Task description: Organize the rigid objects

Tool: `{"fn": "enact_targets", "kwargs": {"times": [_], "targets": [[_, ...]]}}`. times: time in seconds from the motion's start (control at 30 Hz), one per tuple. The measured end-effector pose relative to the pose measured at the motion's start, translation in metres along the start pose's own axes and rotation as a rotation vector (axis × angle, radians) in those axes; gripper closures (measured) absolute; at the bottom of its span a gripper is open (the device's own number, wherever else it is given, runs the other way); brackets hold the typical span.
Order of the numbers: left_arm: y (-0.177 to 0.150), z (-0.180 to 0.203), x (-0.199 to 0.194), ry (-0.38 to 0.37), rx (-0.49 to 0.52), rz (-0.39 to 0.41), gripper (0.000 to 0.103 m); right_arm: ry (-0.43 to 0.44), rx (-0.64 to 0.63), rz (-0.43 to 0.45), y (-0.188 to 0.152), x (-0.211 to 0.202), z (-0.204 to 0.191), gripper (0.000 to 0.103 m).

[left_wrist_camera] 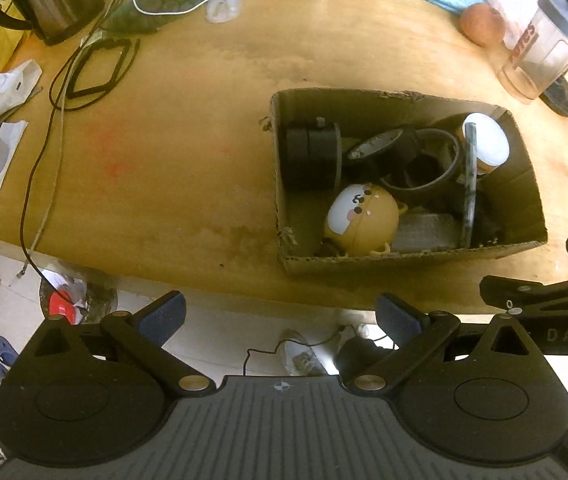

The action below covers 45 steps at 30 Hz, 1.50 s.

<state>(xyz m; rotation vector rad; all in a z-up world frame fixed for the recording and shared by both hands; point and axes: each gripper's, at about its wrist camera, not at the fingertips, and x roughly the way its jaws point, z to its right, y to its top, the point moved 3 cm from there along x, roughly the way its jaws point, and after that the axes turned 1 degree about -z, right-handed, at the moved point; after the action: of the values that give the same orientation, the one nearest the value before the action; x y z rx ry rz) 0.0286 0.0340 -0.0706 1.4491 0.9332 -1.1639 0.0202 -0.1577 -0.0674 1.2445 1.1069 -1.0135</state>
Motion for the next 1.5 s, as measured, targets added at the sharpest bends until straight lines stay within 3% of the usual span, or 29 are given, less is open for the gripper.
{"fn": "enact_targets", "kwargs": {"times": [1.5], "targets": [[-0.001, 0.004, -0.002, -0.024, -0.02, 0.008, 0.0, -0.007, -0.008, 0.019, -0.002, -0.003, 0.008, 0.0]]}}
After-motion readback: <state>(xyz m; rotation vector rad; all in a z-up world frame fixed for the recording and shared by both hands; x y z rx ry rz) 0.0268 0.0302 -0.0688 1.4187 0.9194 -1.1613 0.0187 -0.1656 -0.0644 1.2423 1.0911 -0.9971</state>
